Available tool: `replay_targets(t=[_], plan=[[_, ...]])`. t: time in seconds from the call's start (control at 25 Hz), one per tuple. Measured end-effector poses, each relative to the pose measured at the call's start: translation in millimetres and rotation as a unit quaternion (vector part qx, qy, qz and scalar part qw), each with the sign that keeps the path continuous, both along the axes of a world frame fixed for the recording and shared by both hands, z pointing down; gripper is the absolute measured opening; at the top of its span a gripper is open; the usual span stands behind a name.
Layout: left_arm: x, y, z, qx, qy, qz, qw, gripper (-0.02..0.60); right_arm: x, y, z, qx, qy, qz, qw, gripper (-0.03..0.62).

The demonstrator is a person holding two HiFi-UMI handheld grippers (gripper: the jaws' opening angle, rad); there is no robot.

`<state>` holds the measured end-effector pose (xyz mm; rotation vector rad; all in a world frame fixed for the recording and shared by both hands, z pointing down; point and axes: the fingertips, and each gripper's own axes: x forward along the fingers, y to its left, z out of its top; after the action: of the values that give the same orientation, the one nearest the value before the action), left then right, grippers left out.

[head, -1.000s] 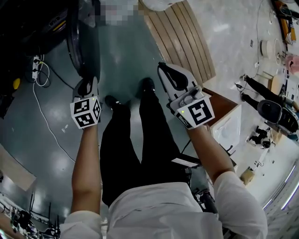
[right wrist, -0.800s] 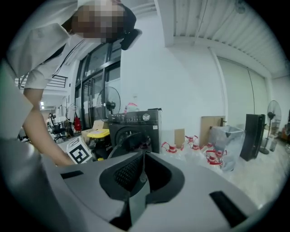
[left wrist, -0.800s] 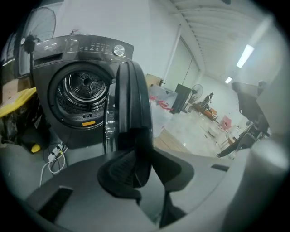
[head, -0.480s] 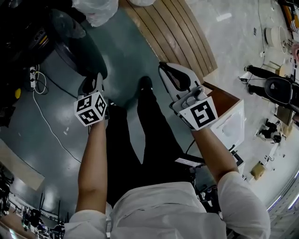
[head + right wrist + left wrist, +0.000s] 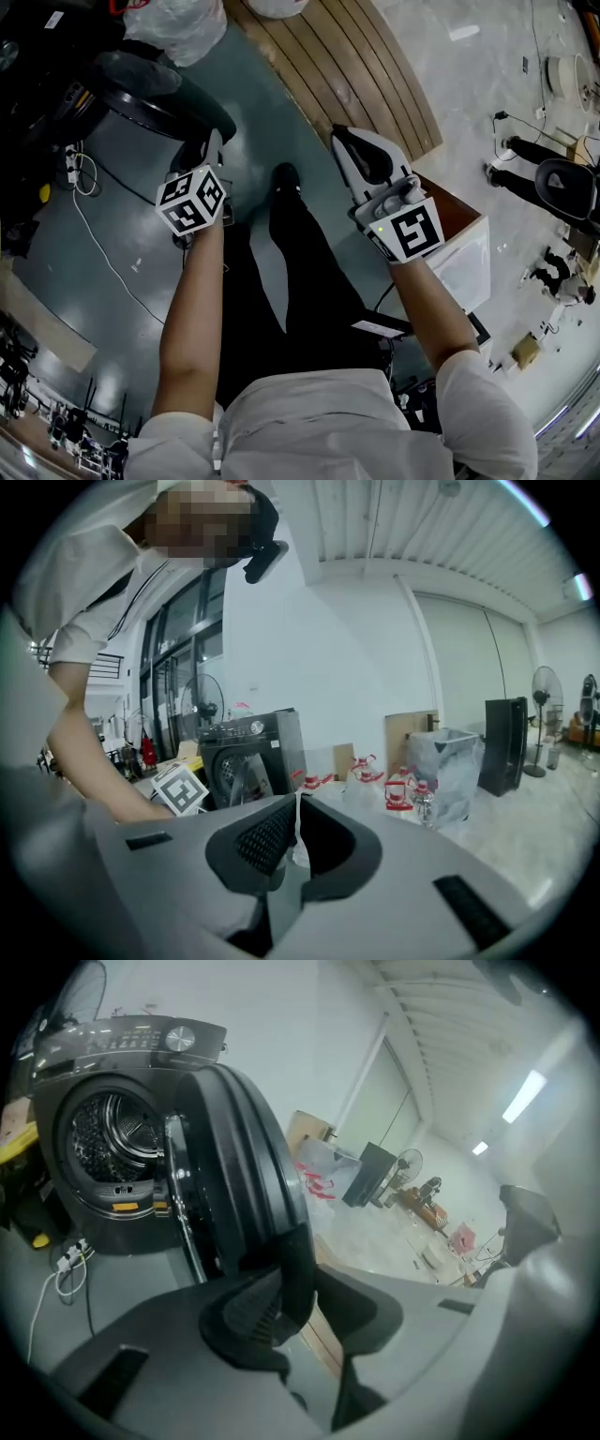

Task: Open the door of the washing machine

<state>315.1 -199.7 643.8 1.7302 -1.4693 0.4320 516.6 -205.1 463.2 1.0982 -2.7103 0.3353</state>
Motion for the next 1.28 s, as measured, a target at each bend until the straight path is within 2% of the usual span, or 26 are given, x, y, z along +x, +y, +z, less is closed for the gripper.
replay_targets(t=[0.12, 0.28, 0.36, 0.48, 0.64, 0.72, 0.8, 0.88, 0.96, 1.04, 1.16, 1.28], plan=[[23, -24, -2, 0.003, 0.002, -0.006, 1.0, 0.123, 24, -15, -3, 0.002, -0.012, 0.009, 1.0, 0.04], [47, -57, -4, 0.01, 0.016, -0.019, 0.9996, 0.121, 51, -25, 4, -0.014, 0.002, 0.016, 1.0, 0.04], [55, -72, -3, 0.012, 0.017, -0.016, 0.9996, 0.12, 57, -30, 4, -0.007, -0.004, 0.02, 1.0, 0.04], [71, -92, -2, 0.013, 0.026, 0.007, 0.9995, 0.114, 66, -34, 8, -0.006, -0.007, 0.026, 1.0, 0.04], [87, -114, -7, 0.028, 0.077, 0.051, 0.9953, 0.12, 58, -30, 11, -0.011, -0.013, 0.023, 1.0, 0.04], [96, -111, -18, 0.038, 0.128, 0.078, 0.988, 0.121, 48, -23, 10, -0.013, -0.016, 0.015, 1.0, 0.04], [107, -97, -38, 0.056, 0.187, 0.122, 0.973, 0.126, 34, -19, 6, -0.012, -0.018, 0.005, 1.0, 0.039], [106, -80, -63, 0.089, 0.202, 0.16, 0.9619, 0.126, 19, -20, -3, -0.003, -0.022, -0.012, 1.0, 0.039], [89, -59, -90, 0.128, 0.192, 0.18, 0.9562, 0.124, 1, -22, -17, 0.012, -0.026, -0.028, 0.999, 0.04], [57, -33, -123, 0.164, 0.185, 0.181, 0.9519, 0.121, -23, -17, -36, 0.021, -0.035, -0.041, 0.998, 0.04], [-11, 15, -180, 0.21, 0.169, 0.161, 0.9493, 0.115, -75, 8, -69, 0.022, -0.056, -0.061, 0.996, 0.039], [-94, 70, -241, 0.239, 0.132, 0.131, 0.953, 0.111, -132, 45, -109, 0.026, -0.067, -0.067, 0.995, 0.039]])
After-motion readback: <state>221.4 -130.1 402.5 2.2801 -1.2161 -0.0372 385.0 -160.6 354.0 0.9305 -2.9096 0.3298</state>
